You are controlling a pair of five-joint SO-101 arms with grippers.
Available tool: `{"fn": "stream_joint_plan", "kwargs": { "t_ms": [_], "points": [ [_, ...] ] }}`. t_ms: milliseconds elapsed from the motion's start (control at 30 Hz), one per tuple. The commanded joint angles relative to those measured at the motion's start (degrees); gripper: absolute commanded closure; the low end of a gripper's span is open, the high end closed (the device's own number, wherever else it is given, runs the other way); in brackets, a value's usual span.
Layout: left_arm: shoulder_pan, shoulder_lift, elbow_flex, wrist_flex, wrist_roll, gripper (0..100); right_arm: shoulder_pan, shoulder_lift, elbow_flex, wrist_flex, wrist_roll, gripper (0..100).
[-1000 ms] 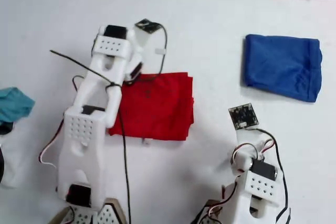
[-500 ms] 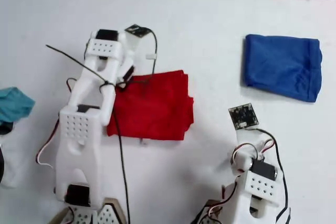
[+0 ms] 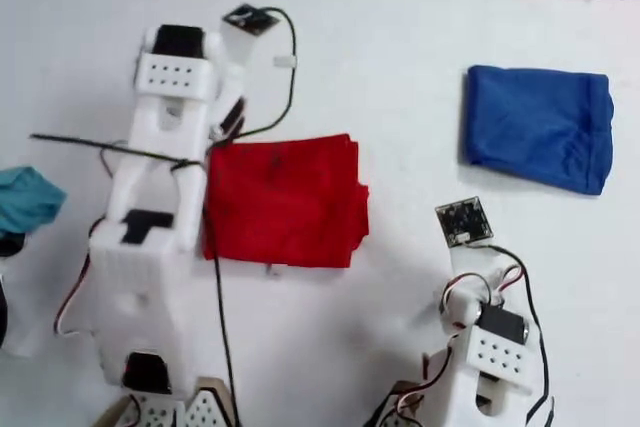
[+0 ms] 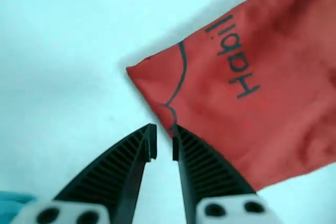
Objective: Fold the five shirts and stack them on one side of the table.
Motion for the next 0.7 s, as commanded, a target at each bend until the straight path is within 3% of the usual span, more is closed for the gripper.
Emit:
{"fn": "stream_joint_plan", "kwargs": {
  "t_ms": [0,167,400,667],
  "points": [
    [-3.3,-12.7,6.2,1.1,-0.5,92,0.1,-0.7,-4.4,0.7,-0.4,97.8],
    [-7.0,-29.2,29.5,-3.4,-1.0,92,-3.8,0.5,-19.1,9.4,-0.4,97.8],
    [-9.9,-49.8,71.6,-29.3,-2.5,92,-20.4,18.9,-42.5,19.6,-11.0,97.8],
    [-21.5,-55.1,93.5,-51.4,-2.4,92,-41.5,36.4,-54.7,21.8,-13.4,97.8]
  ]
}}
